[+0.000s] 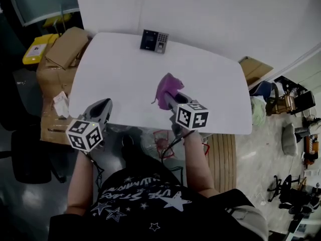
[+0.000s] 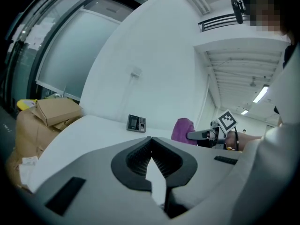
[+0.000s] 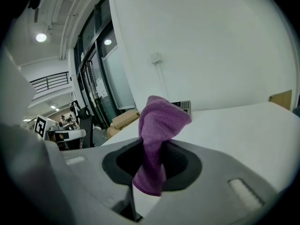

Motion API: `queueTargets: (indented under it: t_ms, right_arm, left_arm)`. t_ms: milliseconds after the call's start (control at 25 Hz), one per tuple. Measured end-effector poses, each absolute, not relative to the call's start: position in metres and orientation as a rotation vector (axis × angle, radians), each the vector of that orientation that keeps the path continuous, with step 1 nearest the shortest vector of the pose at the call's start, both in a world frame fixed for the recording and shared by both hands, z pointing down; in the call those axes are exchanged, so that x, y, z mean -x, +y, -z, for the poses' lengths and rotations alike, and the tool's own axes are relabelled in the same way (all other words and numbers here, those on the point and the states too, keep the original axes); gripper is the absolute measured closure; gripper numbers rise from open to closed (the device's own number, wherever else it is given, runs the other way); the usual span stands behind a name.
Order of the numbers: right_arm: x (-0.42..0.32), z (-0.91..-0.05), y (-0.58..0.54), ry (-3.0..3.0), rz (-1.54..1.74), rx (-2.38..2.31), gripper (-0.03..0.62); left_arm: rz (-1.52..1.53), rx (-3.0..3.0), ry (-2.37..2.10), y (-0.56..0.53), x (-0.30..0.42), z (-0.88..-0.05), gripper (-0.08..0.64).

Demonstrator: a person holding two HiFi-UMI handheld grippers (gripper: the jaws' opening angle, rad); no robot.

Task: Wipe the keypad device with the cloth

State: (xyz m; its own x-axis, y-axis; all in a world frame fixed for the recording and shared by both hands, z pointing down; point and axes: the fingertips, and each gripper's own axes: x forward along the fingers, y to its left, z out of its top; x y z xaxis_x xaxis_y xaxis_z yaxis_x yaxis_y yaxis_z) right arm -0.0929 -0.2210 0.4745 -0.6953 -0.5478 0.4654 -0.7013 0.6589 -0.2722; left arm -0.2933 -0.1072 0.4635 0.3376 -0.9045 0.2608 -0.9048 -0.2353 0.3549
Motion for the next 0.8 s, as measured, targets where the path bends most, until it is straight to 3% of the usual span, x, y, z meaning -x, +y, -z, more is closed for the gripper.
queueTargets:
  t_ms: [800]
  right_arm:
    - [0.166, -0.501, -0.374, -2.501, -0.72, -0.959, 0.497]
  left_arm:
    - [-0.103, -2.186, -1.506, -0.271, 0.336, -0.466, 0.554]
